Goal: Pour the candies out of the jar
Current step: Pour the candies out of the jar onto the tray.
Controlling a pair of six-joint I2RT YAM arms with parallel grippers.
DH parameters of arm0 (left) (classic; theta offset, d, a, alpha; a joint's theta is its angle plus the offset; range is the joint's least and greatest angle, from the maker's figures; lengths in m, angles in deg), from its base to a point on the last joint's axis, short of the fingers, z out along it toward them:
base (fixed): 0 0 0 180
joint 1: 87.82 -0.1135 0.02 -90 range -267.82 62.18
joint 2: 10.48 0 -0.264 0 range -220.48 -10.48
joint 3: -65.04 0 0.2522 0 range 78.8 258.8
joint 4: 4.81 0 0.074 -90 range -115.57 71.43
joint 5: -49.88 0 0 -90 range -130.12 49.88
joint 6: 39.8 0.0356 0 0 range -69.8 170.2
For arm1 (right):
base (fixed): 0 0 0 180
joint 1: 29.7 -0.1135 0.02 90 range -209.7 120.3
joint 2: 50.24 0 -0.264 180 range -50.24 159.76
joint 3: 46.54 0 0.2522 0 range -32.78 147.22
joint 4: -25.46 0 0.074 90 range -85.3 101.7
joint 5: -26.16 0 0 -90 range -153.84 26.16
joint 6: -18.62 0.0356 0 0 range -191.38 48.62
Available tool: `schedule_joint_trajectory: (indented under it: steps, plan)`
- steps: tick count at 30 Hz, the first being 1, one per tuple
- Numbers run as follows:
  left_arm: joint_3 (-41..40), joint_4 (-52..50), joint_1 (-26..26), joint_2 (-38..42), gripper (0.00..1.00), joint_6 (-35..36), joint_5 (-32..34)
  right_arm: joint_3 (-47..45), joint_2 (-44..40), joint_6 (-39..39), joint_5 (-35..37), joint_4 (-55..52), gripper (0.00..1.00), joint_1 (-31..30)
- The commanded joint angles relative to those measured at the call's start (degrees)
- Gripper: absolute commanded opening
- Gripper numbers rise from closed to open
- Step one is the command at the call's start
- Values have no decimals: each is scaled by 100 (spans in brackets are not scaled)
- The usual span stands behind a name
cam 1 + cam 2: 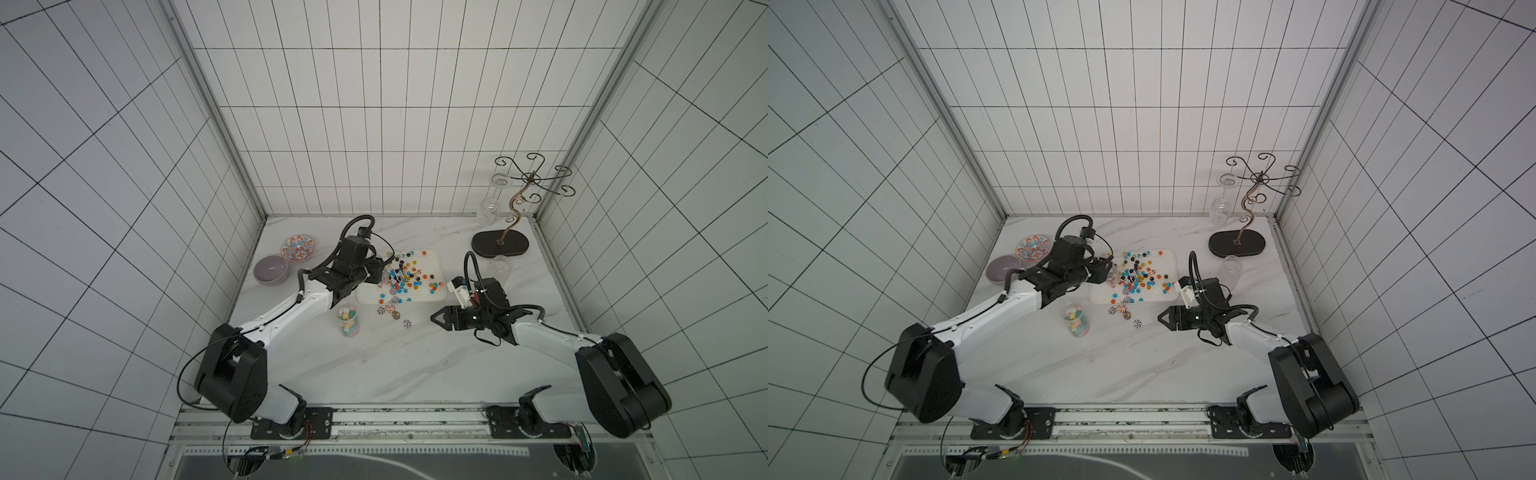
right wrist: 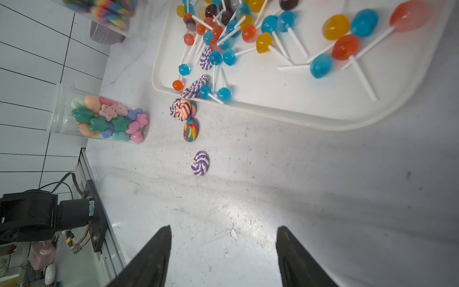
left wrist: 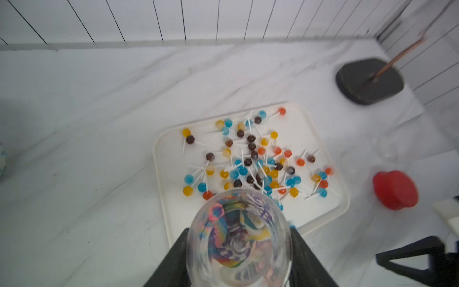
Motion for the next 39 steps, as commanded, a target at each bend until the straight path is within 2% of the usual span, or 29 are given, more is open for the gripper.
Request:
schedule_joint_trajectory:
  steps: [1,3,7,11,15,20,23,29,39]
  plan:
    - [-783,1862,-670,445,0,-1082,-1162,538,-28,-87,-40,-99,68,52]
    - [-995,2253,-983,418,0,-1497,-1811,575,-2,-78,-49,-103,68,51]
    - [-705,1581,-980,289,0,-1187,-2241,624,24,-78,-67,-104,68,49]
    - [-1392,3215,-1229,401,0,-2006,-3039,675,25,-69,-71,-102,68,52]
    - [-1429,3426,-1284,321,0,-2302,-3482,910,16,-87,-112,-109,68,96]
    - [-1550,3662,-1307,391,0,-2458,-3610,1554,196,-39,-267,-97,69,259]
    - [-1655,4084,-1315,388,0,-2897,-3763,1953,484,86,-379,30,70,351]
    - [-1973,5157,-1326,303,0,-3747,-3938,2535,963,1038,-997,1034,72,511]
    - [-1971,5156,-1325,281,0,-3675,-3875,3323,1612,1822,-1379,1792,73,172]
